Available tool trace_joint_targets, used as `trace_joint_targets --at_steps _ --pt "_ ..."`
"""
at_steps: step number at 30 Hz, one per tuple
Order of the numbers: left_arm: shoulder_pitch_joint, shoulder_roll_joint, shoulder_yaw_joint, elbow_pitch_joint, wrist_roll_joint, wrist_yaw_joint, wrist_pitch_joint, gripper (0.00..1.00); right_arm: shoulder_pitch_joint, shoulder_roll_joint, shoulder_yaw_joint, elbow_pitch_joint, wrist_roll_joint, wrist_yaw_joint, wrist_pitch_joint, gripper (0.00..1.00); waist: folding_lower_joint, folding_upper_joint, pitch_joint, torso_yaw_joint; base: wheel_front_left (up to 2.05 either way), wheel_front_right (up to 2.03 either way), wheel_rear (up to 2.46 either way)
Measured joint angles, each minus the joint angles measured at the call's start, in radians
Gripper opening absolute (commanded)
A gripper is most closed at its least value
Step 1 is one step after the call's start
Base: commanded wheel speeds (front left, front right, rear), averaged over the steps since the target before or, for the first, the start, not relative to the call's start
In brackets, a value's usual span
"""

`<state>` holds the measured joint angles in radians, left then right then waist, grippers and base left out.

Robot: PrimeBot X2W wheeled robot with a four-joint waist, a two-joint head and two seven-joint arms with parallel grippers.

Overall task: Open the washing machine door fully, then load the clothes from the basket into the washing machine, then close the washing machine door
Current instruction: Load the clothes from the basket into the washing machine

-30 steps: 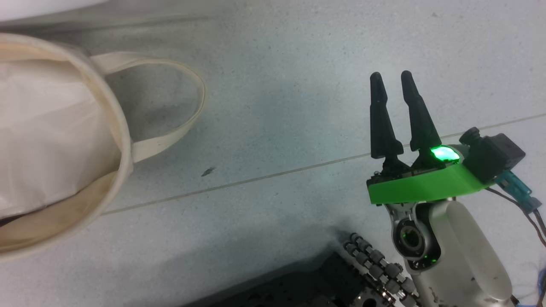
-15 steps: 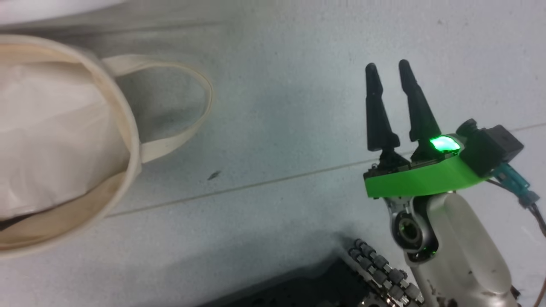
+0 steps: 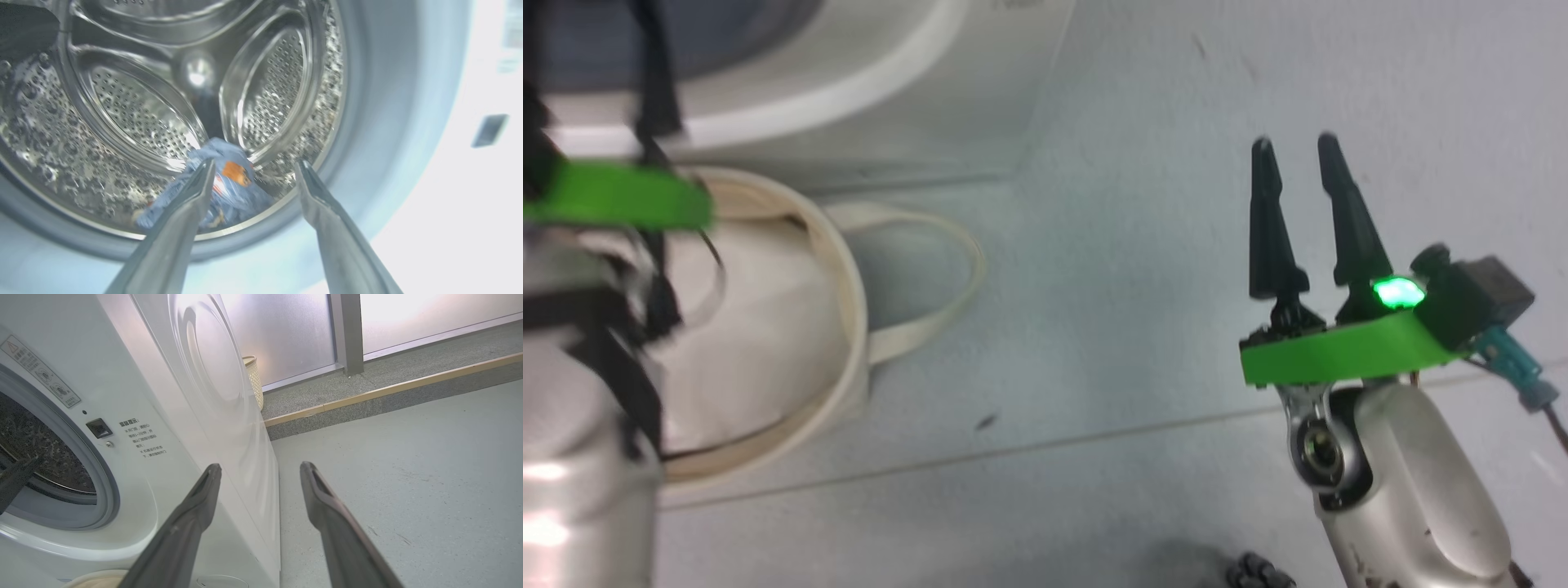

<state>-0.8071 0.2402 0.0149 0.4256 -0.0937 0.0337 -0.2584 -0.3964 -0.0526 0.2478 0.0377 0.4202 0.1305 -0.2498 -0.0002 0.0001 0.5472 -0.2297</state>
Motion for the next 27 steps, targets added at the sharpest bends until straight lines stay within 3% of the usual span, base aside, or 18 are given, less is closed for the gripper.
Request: trace_joint_targets --at_steps 6,14,19,23,27 --pt "0.208 -0.1 0.019 0.006 -0.006 -0.008 0.001 1.0 0.089 0.0 -0.016 0.014 -0.052 0.0 0.0 1.0 -0.0001 0.0 -0.136 0.037 0.0 0.0 0.0" --pt "0.455 -0.179 0.047 -0.096 0.001 -0.017 0.001 1.0 0.187 0.0 -0.034 0.028 -0.061 0.0 0.0 1.0 -0.0001 0.0 -0.305 0.096 0.0 0.0 0.0" --pt "0.557 -0.189 0.047 -0.157 0.012 -0.015 0.001 1.0 0.22 0.0 -0.039 0.034 -0.061 0.0 0.0 1.0 0.0001 0.0 -0.356 0.116 0.0 0.0 0.0" --pt "0.634 -0.195 0.026 -0.209 0.01 0.012 0.001 1.0 0.251 0.0 -0.044 0.045 -0.059 0.0 0.0 1.0 0.0001 0.0 -0.397 0.131 0.0 0.0 0.0" --pt "0.691 -0.195 -0.024 -0.223 -0.063 0.041 0.001 1.0 0.285 0.0 -0.04 0.059 -0.055 0.0 0.0 1.0 0.0001 0.0 -0.434 0.142 0.0 0.0 0.0"
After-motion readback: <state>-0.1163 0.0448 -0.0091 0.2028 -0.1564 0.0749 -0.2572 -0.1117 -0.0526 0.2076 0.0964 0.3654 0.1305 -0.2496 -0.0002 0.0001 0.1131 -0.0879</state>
